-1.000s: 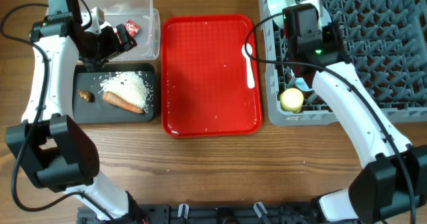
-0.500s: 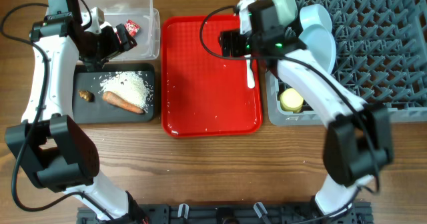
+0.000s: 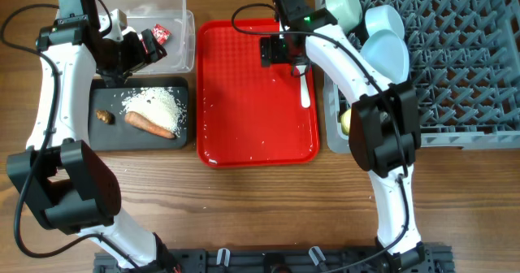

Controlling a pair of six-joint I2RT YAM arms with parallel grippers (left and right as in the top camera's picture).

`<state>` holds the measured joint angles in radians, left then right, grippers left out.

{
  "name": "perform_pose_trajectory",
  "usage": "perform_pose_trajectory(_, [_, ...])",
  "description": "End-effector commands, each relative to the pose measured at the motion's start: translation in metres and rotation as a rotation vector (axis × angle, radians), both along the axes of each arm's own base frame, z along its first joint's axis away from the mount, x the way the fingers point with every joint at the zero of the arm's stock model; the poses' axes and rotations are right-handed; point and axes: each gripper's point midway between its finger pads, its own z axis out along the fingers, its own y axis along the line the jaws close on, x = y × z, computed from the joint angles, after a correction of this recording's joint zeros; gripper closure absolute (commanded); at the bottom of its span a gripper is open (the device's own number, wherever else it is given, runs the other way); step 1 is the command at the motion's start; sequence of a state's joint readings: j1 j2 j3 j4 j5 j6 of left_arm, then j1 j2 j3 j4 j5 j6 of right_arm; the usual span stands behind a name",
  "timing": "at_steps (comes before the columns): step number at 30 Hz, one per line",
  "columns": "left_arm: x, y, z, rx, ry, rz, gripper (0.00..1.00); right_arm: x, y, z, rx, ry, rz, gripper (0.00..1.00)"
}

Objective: Sort waste into correct bins and load items into the dishwasher rack

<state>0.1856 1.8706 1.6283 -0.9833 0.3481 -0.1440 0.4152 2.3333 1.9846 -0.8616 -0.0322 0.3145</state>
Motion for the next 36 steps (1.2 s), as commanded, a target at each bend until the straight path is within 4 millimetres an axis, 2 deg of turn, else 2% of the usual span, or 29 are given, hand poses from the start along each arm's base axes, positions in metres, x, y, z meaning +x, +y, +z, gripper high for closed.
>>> perform_pose_trajectory(1, [0.003,0.001,0.016,0.010,-0.042,0.000,0.00,0.004,-0.018,-0.013,-0.113,-0.019,-0.086,0.11])
perform_pose_trajectory(9, [0.003,0.001,0.016,0.010,-0.043,0.000,0.00,0.005,-0.041,-0.053,-0.268,0.003,-0.085,0.13])
perform_pose_trajectory(14, [0.003,0.001,0.016,0.010,-0.042,0.000,0.00,0.005,-0.038,-0.057,-0.259,0.008,-0.061,0.13])
perform_pose_trajectory(16, [0.003,0.001,0.016,0.010,-0.043,0.000,0.00,0.003,-0.034,-0.058,-0.238,0.019,-0.048,0.22])
perform_pose_trajectory(20, [0.003,0.001,0.016,0.010,-0.042,0.000,0.00,0.000,-0.035,-0.059,-0.243,0.031,-0.041,0.50])
perform_pose_trajectory(26, [0.003,0.001,0.016,0.010,-0.042,-0.001,0.00,-0.001,-0.035,-0.059,-0.248,0.034,-0.029,0.58])
perform_pose_trajectory(33, [0.003,0.001,0.016,0.010,-0.043,0.000,0.00,-0.003,-0.031,-0.060,-0.240,0.044,0.024,0.58])
perform_pose_trajectory(36, [0.003,0.001,0.016,0.010,-0.042,0.000,0.00,-0.003,-0.031,-0.060,-0.242,0.043,0.030,0.90])
